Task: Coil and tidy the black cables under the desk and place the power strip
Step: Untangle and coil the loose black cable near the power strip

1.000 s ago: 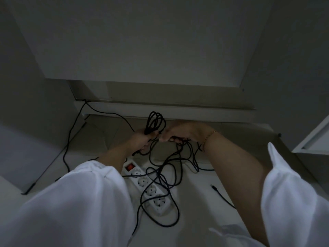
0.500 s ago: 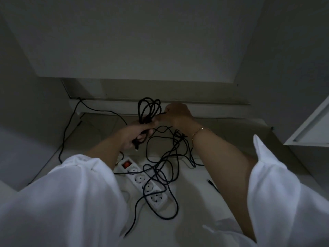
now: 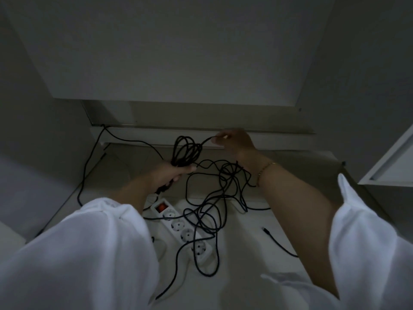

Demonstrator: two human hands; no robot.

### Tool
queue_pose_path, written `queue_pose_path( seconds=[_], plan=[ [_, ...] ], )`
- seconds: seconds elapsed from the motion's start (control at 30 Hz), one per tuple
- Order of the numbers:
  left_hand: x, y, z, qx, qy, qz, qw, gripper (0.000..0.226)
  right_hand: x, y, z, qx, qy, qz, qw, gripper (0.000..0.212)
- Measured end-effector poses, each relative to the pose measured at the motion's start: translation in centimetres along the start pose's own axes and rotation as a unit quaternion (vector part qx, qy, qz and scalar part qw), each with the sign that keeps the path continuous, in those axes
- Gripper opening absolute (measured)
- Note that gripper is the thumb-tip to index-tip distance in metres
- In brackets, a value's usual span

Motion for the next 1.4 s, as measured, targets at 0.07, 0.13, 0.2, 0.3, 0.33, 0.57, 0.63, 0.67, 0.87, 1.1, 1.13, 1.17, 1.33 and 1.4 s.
queue_pose_path(
  seconds=[0.07, 0.13, 0.2, 0.3, 0.33, 0.57, 0.63, 0.67, 0.87, 1.1, 1.13, 1.17, 1.33, 1.4],
  plan=[
    [-1.0, -0.1, 0.3, -0.003, -0.001, -0.025, 1.000, 0.049, 0.5, -0.3, -0.5, 0.016, -0.008, 0.048, 0.999, 0.023],
    [-2.1, 0.0, 1.0, -0.004, 0.029, -0.051, 0.998, 0.043, 0.9, -0.2, -0.6, 0.013, -0.010, 0.092, 0.996, 0.035],
    [-3.1, 0.1, 1.8, -0.012, 0.039, -0.060, 0.997, 0.042, 1.1, 0.0, -0.5, 0.000, -0.002, 0.120, 0.993, 0.040],
    [-3.8, 0.0, 2.8, -0.020, 0.128, -0.051, 0.990, 0.043, 0.2, 0.0, 0.0, -0.037, -0.004, 0.109, 0.993, 0.031],
    [-3.8, -0.1, 3.2, -0.022, 0.171, -0.045, 0.984, 0.043, -0.5, 0.0, 0.2, -0.058, -0.031, 0.095, 0.993, 0.026],
    [-3.1, -0.3, 5.3, -0.049, 0.277, 0.027, 0.959, 0.038, -4.1, 1.1, 0.0, -0.167, -0.214, 0.005, 0.962, 0.026],
    [-2.9, -0.4, 4.8, -0.033, 0.262, 0.039, 0.964, 0.036, -4.3, 1.2, 0.1, -0.179, -0.258, 0.007, 0.949, 0.030],
    [-2.9, -0.4, 4.6, -0.031, 0.254, 0.040, 0.966, 0.034, -4.3, 1.2, 0.2, -0.184, -0.277, 0.004, 0.943, 0.035],
    [-2.9, -0.4, 4.9, -0.050, 0.251, 0.026, 0.966, 0.030, -5.0, 1.3, -0.1, -0.209, -0.349, -0.026, 0.913, 0.039],
    [-3.2, -0.2, 5.5, -0.061, 0.213, 0.036, 0.974, 0.023, -5.9, 2.2, 0.7, -0.272, -0.392, -0.110, 0.872, 0.055],
    [-3.2, -0.2, 5.6, -0.064, 0.213, 0.032, 0.974, 0.027, -6.2, 2.0, 1.0, -0.275, -0.389, -0.126, 0.870, 0.058],
    [-3.2, -0.2, 5.6, -0.063, 0.213, 0.030, 0.975, 0.031, -6.4, 1.8, 1.2, -0.276, -0.388, -0.139, 0.868, 0.060],
    [-3.1, 0.1, 5.7, -0.054, 0.262, 0.046, 0.963, 0.019, -6.1, 1.7, 1.5, -0.243, -0.365, -0.161, 0.884, 0.053],
    [-2.7, 0.3, 6.1, -0.067, 0.324, 0.051, 0.942, 0.020, -6.1, 2.1, 1.5, -0.233, -0.333, -0.175, 0.897, 0.049]
  ],
)
Point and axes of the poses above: each hand's wrist, its own y-axis away from the middle knuckle, its own x-axis out of the back of the hand, z = x × y, the point moved 8 cm from there along -y, towards the middle knuckle, and after that the axes turned 1 degree about -x, right-handed, at the moved point
